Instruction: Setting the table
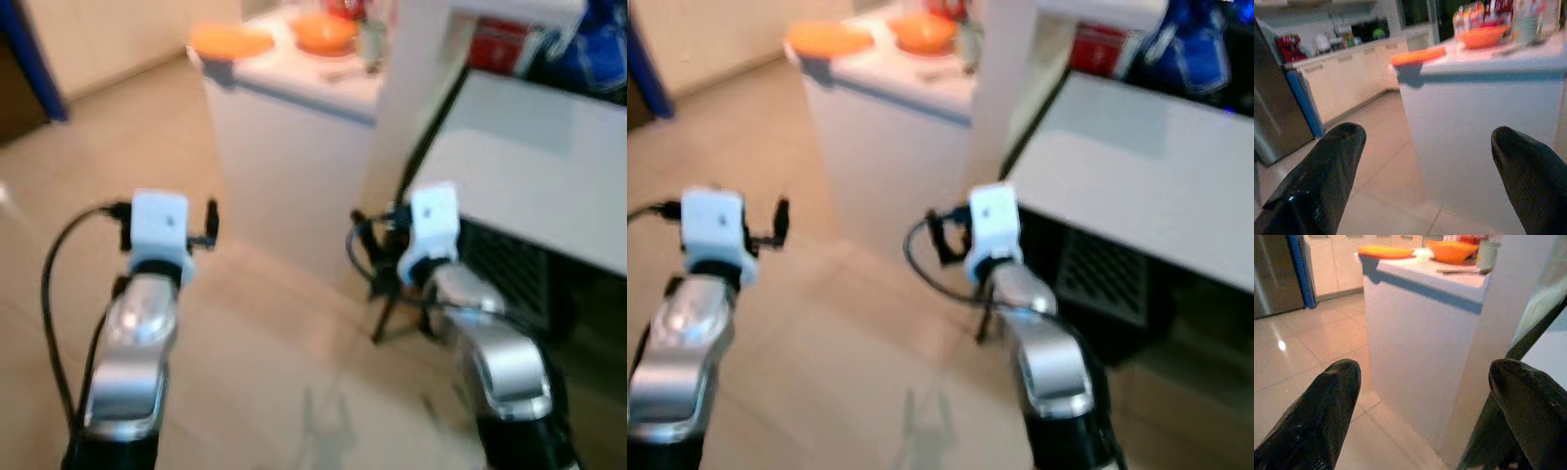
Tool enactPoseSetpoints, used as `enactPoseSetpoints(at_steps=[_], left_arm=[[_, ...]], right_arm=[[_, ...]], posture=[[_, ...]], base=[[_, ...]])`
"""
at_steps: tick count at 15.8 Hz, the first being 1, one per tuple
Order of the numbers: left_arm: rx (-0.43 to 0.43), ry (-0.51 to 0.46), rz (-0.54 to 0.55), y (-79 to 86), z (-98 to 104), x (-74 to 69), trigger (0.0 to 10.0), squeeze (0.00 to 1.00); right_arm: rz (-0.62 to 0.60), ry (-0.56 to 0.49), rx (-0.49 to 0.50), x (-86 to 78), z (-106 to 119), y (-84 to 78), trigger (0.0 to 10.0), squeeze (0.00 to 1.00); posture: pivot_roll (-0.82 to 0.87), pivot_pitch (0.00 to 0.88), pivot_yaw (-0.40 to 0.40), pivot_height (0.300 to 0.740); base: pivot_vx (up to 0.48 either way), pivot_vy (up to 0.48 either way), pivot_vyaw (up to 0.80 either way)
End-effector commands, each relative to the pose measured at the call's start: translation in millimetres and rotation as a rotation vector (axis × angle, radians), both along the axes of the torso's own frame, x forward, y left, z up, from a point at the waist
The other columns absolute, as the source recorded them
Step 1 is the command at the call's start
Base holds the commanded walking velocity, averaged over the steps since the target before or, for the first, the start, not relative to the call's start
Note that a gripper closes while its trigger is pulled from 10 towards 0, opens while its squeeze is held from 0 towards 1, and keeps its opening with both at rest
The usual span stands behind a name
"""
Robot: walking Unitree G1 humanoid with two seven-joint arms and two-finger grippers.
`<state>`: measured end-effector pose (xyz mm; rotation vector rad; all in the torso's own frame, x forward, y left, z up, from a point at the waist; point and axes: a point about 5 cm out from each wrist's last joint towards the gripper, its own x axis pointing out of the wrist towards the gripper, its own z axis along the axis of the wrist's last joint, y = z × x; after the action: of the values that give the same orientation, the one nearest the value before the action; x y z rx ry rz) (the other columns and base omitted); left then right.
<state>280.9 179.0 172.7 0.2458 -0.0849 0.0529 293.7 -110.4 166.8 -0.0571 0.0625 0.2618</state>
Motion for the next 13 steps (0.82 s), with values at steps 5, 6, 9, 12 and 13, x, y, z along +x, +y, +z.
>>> enactPoseSetpoints(at_steps=[5, 6, 9, 12, 13], left_arm=[[-0.004, 0.004, -0.031, -8.3, -1.9, -1.9, 10.0, 0.00], [-0.004, 0.004, -0.031, -8.2, -2.0, -1.9, 10.0, 0.00], [-0.005, 0.006, -0.030, -8.4, -2.7, -2.7, 10.0, 0.00], [-0.008, 0.005, -0.027, -8.2, -3.3, -3.7, 10.0, 0.00], [-0.012, 0.005, -0.024, -7.8, -4.0, -4.4, 10.0, 0.00]], right_arm=[[-0.016, -0.015, -0.008, -0.6, 1.9, -5.1, 10.0, 0.00], [-0.014, -0.016, -0.009, -0.6, 2.0, -4.8, 10.0, 0.00], [-0.005, -0.018, -0.014, -1.3, 2.3, -3.9, 10.0, 0.00], [-0.004, -0.019, -0.001, -1.3, 3.0, -4.1, 10.0, 0.00], [-0.011, -0.020, 0.010, -1.0, 3.7, -5.5, 10.0, 0.00]], posture=[[0.02, 0.000, -0.040, 0.740], [0.02, 0.000, -0.040, 0.740], [0.02, 0.000, -0.044, 0.740], [0.02, 0.000, -0.048, 0.740], [0.01, 0.000, -0.051, 0.740]], base=[[0.414, 0.000, 0.80], [0.412, 0.000, 0.80], [0.415, 0.000, 0.80], [0.416, 0.000, 0.27], [0.412, 0.000, 0.00]])
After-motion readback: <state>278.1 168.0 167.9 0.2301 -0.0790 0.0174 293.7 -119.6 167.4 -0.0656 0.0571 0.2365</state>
